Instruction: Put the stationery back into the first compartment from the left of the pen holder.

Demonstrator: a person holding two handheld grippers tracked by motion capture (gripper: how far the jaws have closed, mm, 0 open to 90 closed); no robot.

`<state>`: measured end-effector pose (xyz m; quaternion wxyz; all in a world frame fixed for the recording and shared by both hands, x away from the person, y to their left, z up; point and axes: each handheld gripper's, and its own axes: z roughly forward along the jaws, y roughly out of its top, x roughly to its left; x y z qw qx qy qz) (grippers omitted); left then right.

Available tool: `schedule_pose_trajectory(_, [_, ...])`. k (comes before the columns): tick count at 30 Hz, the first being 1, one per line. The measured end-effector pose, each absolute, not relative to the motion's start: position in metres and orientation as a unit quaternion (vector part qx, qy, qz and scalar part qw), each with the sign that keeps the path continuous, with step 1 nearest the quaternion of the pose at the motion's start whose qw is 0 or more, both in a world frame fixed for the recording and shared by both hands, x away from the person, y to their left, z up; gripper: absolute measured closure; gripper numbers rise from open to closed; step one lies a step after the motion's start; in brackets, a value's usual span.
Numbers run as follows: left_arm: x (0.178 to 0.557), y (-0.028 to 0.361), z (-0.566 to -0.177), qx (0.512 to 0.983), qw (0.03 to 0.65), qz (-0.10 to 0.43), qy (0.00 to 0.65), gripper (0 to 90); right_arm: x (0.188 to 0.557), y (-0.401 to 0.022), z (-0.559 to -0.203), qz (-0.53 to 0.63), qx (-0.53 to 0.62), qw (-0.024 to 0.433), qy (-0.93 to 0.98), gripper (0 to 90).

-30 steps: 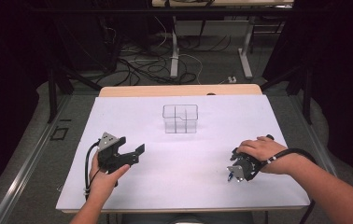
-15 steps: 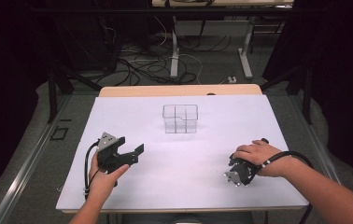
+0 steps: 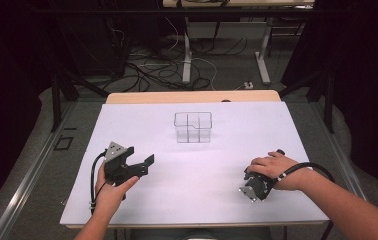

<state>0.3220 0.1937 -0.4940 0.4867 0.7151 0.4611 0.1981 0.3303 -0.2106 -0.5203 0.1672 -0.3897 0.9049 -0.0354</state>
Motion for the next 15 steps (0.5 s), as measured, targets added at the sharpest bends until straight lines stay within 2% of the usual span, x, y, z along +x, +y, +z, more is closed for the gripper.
schedule_pose_trajectory(10, [0.3215, 0.1938, -0.4934, 0.713, 0.489, 0.197, 0.463, 16.1, 0.3292, -0.2062, -0.5222, -0.06, -0.394, 0.164, 0.902, 70.3])
schedule_pose_trajectory(15, [0.3214, 0.1936, -0.4933, 0.713, 0.489, 0.197, 0.462, 16.1, 0.3294, -0.21, -0.528, -0.034, -0.378, 0.155, 0.912, 71.8])
